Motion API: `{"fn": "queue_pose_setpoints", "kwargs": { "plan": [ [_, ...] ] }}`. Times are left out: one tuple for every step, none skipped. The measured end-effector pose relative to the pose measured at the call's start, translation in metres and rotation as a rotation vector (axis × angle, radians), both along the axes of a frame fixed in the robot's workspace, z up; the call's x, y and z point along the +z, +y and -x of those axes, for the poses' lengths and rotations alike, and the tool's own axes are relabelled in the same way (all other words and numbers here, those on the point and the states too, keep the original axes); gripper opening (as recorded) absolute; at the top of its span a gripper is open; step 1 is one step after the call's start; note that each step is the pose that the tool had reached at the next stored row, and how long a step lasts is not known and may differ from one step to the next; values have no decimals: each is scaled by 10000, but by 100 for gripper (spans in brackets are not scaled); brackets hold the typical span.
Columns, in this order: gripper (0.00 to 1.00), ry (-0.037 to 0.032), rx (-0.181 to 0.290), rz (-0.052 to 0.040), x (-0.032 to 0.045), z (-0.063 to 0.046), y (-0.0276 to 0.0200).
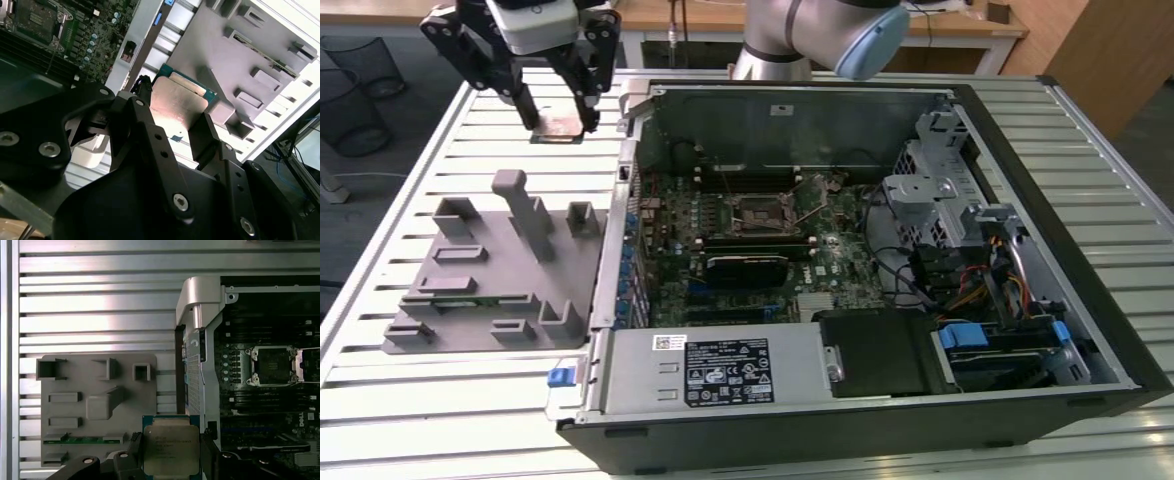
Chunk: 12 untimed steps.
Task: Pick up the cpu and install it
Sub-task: 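Pick up the cpu and move it towards the insertion slot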
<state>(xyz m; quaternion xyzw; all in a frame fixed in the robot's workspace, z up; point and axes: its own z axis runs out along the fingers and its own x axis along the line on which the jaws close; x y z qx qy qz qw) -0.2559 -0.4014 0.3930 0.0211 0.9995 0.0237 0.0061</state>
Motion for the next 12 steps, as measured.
{"fn": "queue_pose_setpoints", "kwargs": {
  "plan": [
    [54,0,0,0,0,-11,0],
    [54,0,1,0,0,-22,0],
    [54,0,0,0,0,-32,0],
    [54,0,0,0,0,-43,0],
    [54,0,0,0,0,-54,0],
    [54,0,1,0,0,-66,0],
    [54,1,1,0,0,-77,0],
    [54,0,0,0,0,-88,0],
    [54,0,0,0,0,-99,0],
    [54,0,0,0,0,-109,0],
    [54,0,0,0,0,-120,0],
    [54,0,0,0,0,-132,0]
  ]
}}
